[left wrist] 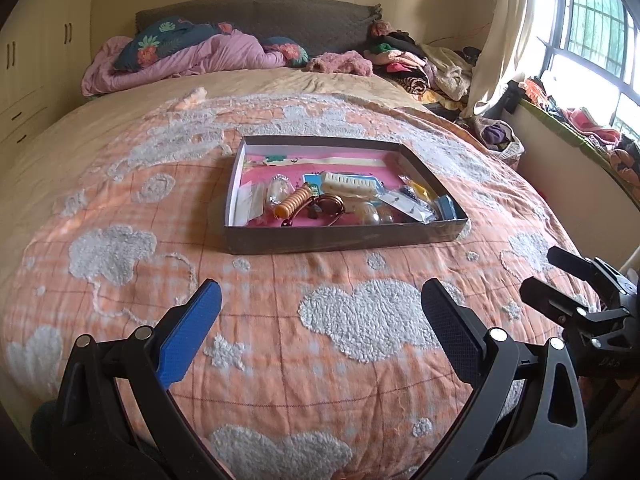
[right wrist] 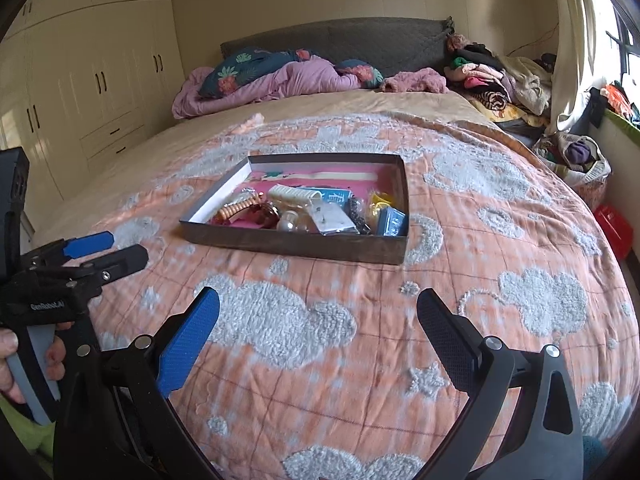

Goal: Organize jewelry

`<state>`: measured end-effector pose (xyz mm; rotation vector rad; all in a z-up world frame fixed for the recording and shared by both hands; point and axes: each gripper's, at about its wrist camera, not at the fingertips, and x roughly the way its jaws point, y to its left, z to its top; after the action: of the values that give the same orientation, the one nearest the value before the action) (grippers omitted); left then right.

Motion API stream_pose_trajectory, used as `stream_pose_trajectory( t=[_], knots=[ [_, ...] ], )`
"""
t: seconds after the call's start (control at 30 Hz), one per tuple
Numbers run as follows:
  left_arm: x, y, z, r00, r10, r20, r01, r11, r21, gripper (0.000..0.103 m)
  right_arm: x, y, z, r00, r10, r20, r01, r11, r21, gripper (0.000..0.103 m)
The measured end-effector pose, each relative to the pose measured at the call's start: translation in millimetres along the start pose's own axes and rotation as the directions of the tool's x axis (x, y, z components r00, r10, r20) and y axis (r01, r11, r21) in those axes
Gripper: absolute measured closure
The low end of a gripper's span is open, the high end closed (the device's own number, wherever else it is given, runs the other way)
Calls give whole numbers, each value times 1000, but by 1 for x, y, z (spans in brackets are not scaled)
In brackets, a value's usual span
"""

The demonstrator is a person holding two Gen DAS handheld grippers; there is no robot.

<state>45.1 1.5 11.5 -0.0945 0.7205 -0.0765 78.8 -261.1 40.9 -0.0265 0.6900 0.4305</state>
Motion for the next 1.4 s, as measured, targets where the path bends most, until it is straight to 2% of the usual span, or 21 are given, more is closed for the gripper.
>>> stream_pose_trajectory(
  t=[1.4],
  knots=[
    [-13,-1,2,1000,-3,14,3,1000,-6,10,-14,2,2,1000,-2,16,2,1000,-5,5]
  ],
)
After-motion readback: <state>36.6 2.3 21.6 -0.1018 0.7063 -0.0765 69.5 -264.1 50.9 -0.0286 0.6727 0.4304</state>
